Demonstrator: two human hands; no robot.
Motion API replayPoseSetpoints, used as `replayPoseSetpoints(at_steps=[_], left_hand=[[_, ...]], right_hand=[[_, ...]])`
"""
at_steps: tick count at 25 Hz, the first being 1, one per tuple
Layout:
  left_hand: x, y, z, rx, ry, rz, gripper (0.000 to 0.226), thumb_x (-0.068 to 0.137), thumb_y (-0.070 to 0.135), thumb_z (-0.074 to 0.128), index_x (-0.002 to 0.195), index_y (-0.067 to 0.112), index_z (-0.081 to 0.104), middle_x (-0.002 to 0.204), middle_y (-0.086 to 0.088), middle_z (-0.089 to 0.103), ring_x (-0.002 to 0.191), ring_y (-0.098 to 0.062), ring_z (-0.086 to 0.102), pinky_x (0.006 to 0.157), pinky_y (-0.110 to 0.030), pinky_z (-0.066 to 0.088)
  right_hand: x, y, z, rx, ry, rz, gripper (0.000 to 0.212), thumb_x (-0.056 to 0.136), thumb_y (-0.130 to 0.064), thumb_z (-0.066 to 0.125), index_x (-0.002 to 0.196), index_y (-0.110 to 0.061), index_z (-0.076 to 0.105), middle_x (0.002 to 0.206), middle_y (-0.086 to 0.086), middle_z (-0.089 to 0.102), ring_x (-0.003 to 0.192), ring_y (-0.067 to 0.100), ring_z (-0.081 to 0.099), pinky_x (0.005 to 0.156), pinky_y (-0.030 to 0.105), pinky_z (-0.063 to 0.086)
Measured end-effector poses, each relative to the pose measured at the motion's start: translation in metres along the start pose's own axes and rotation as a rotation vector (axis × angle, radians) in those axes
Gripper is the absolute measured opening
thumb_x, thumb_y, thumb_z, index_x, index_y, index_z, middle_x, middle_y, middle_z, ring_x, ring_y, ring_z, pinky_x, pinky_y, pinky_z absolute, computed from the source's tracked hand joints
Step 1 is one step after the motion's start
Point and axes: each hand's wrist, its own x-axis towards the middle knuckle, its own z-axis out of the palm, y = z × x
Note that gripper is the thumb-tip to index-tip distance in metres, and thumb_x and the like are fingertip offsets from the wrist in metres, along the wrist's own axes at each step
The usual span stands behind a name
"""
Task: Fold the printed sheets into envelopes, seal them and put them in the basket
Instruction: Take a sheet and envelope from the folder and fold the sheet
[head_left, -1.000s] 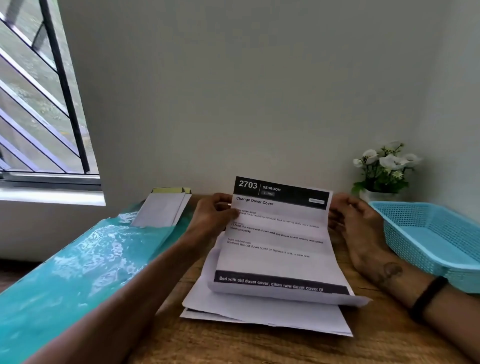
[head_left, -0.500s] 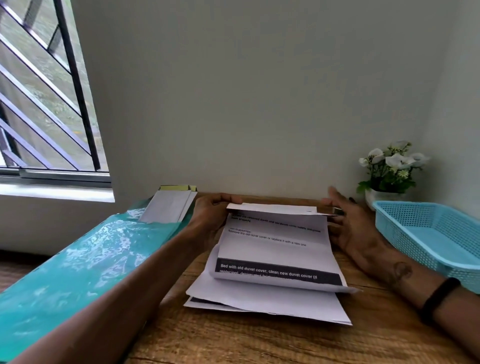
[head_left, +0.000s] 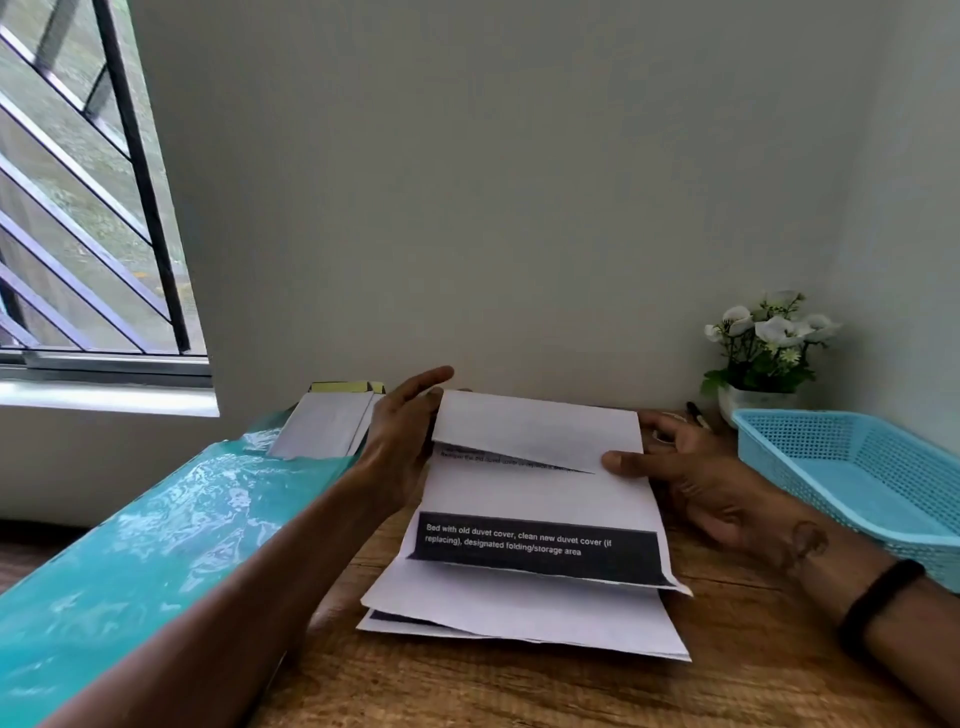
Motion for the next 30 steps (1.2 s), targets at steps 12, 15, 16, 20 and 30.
replayPoseSetpoints(at_steps=[12, 15, 16, 20, 30], left_hand=[[-0.006, -0.003, -0.001, 0.309, -0.320, -0.081, 0.043, 0.092, -0.001, 0.071, 0.135, 0.001, 0.065, 0.129, -0.020, 0.072, 0.119, -0.041, 0.069, 0.097, -0.049, 0.058], [-0.003, -0.005, -0.004, 0.307, -0.305, -0.066, 0.041, 0.093, -0.002, 0.070, 0.133, -0.004, 0.065, 0.130, -0.023, 0.070, 0.120, -0.042, 0.067, 0.106, -0.051, 0.054], [-0.003, -0.004, -0.004, 0.306, -0.305, -0.061, 0.039, 0.093, -0.002, 0.070, 0.132, -0.004, 0.066, 0.129, -0.024, 0.070, 0.116, -0.041, 0.069, 0.100, -0.048, 0.057], [-0.002, -0.007, -0.006, 0.251, -0.266, -0.037, 0.029, 0.099, 0.002, 0.064, 0.127, -0.002, 0.069, 0.118, -0.025, 0.073, 0.100, -0.032, 0.073, 0.084, -0.039, 0.062], [0.002, -0.006, -0.006, 0.225, -0.122, 0.107, 0.031, 0.095, -0.007, 0.064, 0.087, 0.014, 0.085, 0.101, -0.008, 0.082, 0.094, -0.026, 0.075, 0.073, -0.029, 0.063]], right_hand=[[0.005, 0.000, -0.006, -0.030, 0.267, -0.080, 0.043, 0.074, -0.004, 0.085, 0.113, -0.013, 0.072, 0.102, 0.008, 0.082, 0.090, 0.027, 0.079, 0.075, 0.039, 0.064], [0.005, 0.000, -0.006, -0.026, 0.279, -0.081, 0.034, 0.079, 0.001, 0.081, 0.109, -0.013, 0.073, 0.101, 0.007, 0.082, 0.090, 0.028, 0.079, 0.075, 0.037, 0.064], [0.005, -0.001, -0.006, -0.026, 0.276, -0.092, 0.033, 0.079, 0.002, 0.081, 0.109, -0.011, 0.074, 0.100, 0.008, 0.082, 0.090, 0.027, 0.078, 0.073, 0.036, 0.064], [0.003, -0.003, -0.005, 0.054, 0.256, -0.139, 0.022, 0.083, 0.007, 0.071, 0.103, -0.003, 0.074, 0.084, 0.009, 0.081, 0.071, 0.019, 0.077, 0.059, 0.028, 0.064], [0.001, -0.012, -0.001, 0.179, 0.069, 0.046, 0.033, 0.084, -0.030, 0.080, 0.112, -0.014, 0.078, 0.115, 0.016, 0.077, 0.097, 0.034, 0.076, 0.071, 0.046, 0.065]])
